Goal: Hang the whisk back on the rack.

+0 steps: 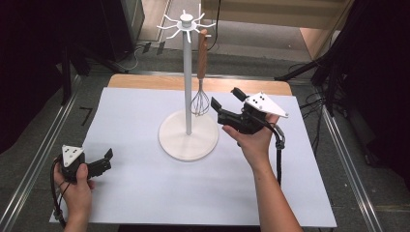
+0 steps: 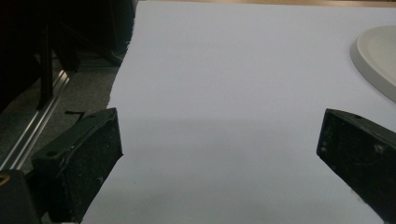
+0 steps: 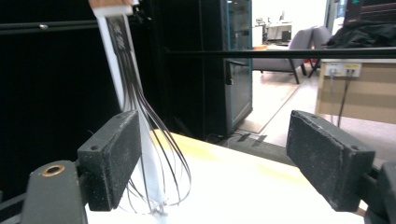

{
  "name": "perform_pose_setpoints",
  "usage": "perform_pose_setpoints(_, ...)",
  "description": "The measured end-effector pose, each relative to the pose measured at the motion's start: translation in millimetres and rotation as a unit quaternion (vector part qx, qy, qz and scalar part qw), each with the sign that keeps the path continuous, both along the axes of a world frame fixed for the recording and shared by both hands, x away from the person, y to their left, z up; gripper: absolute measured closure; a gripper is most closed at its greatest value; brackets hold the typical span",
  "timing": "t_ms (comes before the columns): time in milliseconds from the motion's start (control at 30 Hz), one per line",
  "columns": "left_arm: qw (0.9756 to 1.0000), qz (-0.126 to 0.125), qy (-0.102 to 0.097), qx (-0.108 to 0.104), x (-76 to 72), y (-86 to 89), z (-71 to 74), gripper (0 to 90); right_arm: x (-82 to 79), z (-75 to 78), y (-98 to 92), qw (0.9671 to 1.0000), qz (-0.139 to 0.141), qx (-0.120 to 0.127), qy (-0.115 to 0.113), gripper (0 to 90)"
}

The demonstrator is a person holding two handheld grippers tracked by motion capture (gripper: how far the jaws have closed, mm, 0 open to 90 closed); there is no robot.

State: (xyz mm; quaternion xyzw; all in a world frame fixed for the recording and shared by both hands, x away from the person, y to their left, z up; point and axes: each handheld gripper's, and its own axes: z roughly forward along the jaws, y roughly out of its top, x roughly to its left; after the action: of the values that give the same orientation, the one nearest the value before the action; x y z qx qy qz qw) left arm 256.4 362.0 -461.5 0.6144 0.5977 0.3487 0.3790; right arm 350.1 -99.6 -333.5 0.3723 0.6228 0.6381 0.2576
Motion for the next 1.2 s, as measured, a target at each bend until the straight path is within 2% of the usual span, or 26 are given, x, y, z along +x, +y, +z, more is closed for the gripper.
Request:
perform_pose_setpoints(633,1.0,0.001,-0.002,0.001,-0.1,-0.4,-0.2,0.7,-4.0,-23.9,-41.1,0.9984,-0.051,-0.01,0.021,21.2)
perform_pose_setpoints(1200,1.0,0.0,-0.001,0.003,-0.3,-0.5,-0.1,0.6,-8.9,-46.8,-68.8,0.9943,-0.095,-0.027,0.039,20.7)
